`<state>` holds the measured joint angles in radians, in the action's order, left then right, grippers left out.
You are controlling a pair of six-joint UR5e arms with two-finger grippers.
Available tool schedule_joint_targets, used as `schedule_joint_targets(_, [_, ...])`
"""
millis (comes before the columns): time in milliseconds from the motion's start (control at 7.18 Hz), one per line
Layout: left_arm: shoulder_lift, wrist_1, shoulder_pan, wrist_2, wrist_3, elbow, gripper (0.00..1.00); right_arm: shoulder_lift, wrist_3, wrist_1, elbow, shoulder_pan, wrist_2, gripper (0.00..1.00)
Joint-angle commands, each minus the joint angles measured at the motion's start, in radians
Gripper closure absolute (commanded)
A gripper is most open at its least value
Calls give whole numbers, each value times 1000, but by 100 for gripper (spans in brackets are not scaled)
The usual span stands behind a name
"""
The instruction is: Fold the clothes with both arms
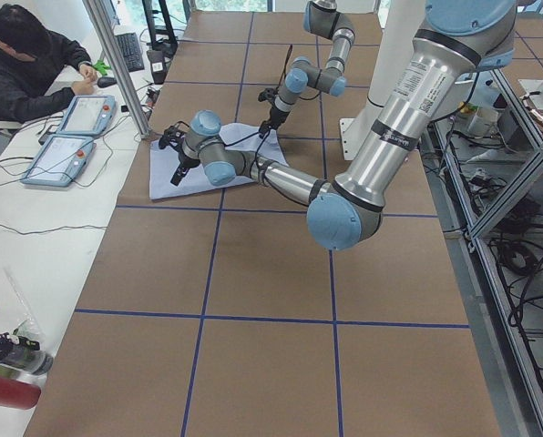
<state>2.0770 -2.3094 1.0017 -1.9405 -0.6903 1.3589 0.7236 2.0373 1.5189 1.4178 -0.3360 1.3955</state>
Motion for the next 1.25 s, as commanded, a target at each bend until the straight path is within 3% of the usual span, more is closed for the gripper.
schedule_joint_targets(0, [0,-1,0,0,0,-1,0,-7,0,0,-14,2,-4,7])
schedule_joint_targets(279, [0,-1,0,0,0,-1,0,-9,4,1,-16,2,-6,19])
schedule_joint_targets(697, [0,-1,0,0,2,-3,0,-24,23,1,-33,3,-6,29])
schedule_joint_targets(976, [0,-1,0,0,2,-3,0,-35,53,1,-42,6,-6,56])
schedule_joint_targets(1115, [0,-1,0,0,2,-3,0,-35,54,1,-42,6,-6,56])
